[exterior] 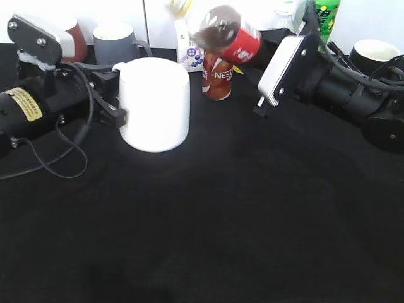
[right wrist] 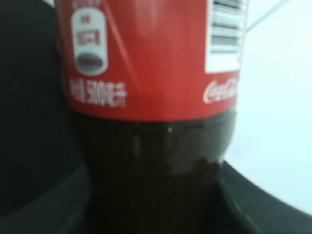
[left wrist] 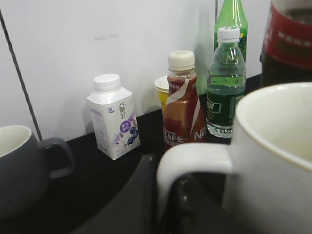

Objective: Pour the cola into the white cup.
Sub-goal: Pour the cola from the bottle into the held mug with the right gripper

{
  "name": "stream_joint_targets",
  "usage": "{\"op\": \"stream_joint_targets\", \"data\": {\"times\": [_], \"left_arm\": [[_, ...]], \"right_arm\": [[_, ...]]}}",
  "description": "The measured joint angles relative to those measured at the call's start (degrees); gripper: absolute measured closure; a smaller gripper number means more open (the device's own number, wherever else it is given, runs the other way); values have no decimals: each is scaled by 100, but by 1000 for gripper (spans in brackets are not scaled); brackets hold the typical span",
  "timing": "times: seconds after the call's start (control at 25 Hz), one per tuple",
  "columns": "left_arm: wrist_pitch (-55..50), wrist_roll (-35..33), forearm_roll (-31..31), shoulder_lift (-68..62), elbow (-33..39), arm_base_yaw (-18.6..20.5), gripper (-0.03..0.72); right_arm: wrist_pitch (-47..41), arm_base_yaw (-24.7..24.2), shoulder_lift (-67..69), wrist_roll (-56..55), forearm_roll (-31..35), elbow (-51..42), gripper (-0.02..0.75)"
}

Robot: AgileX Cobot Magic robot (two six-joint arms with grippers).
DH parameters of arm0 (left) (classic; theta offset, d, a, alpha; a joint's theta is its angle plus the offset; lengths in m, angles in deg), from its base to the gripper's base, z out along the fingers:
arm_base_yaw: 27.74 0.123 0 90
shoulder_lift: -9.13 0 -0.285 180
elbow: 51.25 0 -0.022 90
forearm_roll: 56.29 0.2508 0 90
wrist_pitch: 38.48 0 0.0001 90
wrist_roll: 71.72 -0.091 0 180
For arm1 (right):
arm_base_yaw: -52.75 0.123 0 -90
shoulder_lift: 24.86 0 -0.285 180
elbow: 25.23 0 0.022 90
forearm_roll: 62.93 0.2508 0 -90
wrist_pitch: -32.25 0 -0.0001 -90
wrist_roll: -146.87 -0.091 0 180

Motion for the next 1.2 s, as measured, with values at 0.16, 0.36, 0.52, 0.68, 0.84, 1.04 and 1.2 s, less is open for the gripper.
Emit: {"op": "stream_joint_targets", "data": {"times": [0.16, 0.36, 0.52, 0.68, 0.84, 1.04, 1.2], "left_arm": [[-261, -195, -7, 0, 0, 0, 650], [-365, -274, -2, 0, 0, 0, 650], [-365, -323, -8, 0, 0, 0, 650], [-365, -328, -12, 0, 0, 0, 650], [-365, -328, -13, 0, 0, 0, 650], [-365, -328, -18, 0, 0, 0, 650], [-365, -328, -18, 0, 0, 0, 650]], "right_arm": [[0, 0, -4, 1026, 86, 0, 377], [-51, 0, -4, 2253, 711, 0, 377], [-83, 0, -4, 2727, 745, 0, 377], [-123, 0, -4, 3143, 747, 0, 377], [-170, 0, -4, 3547, 751, 0, 377], [-166, 0, -4, 3829, 757, 58, 377], [-79, 0, -4, 3907, 768, 70, 377]]}}
